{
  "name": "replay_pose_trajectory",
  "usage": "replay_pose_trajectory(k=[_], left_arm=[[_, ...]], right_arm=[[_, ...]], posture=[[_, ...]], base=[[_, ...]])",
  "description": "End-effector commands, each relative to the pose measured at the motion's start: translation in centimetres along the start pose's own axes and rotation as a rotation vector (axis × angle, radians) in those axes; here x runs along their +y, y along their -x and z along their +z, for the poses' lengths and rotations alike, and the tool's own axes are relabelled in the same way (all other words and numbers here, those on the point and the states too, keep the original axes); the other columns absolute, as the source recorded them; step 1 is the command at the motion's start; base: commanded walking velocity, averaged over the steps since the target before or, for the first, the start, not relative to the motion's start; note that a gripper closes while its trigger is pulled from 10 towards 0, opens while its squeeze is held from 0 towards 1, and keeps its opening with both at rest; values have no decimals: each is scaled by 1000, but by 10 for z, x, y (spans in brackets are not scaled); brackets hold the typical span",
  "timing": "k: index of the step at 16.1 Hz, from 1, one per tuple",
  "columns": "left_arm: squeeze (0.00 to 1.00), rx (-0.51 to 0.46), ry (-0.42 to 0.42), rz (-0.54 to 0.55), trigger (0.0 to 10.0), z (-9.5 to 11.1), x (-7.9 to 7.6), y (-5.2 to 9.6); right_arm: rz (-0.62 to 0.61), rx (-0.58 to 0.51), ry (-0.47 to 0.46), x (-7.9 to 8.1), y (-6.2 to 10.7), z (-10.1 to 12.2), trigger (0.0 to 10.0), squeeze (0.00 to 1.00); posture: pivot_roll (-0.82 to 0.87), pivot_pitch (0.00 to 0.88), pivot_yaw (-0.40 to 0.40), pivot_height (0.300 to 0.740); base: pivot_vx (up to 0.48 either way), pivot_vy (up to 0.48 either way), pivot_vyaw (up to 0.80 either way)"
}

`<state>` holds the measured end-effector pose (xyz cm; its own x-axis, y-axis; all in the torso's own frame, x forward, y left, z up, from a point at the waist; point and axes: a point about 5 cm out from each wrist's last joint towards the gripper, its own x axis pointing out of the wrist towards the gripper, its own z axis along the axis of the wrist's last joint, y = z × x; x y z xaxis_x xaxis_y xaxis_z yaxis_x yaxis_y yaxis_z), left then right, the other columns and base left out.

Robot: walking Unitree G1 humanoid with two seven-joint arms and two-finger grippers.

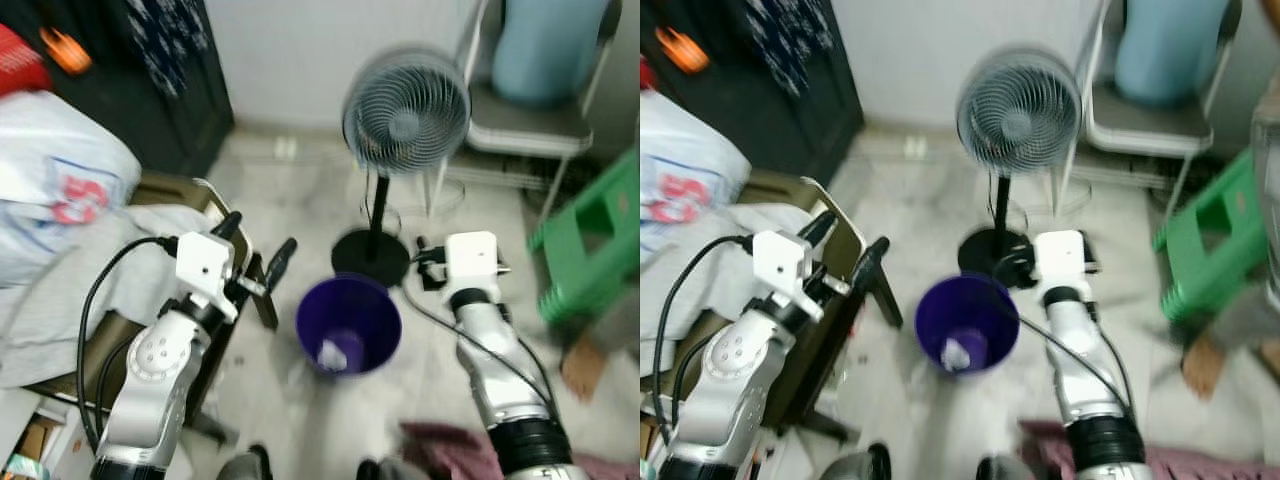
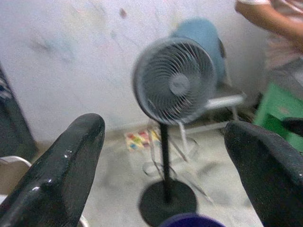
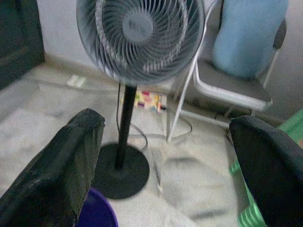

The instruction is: Clean up the room

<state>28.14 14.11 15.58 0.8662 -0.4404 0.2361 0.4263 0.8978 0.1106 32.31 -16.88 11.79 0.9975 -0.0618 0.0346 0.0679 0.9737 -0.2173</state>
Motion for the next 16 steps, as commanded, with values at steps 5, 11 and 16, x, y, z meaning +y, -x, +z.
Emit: replay_pose_trajectory(k=[5, 11, 16], left_arm=[[0, -30, -24, 128, 10000, -5, 21, 6], [0, -41, -4, 105, 10000, -7, 9, 1], [0, -34, -9, 132, 10000, -10, 7, 10]], right_arm=[[70, -43, -55, -1, 27, 1, 10000, 0], [-22, -85, -74, -11, 16, 19, 10000, 0], [-4, -63, -88, -4, 20, 14, 10000, 0]], posture=[[-50, 0, -5, 740], [-69, 0, 9, 740], [-53, 0, -6, 740]], base=[[0, 0, 0], [0, 0, 0], [0, 0, 0]])
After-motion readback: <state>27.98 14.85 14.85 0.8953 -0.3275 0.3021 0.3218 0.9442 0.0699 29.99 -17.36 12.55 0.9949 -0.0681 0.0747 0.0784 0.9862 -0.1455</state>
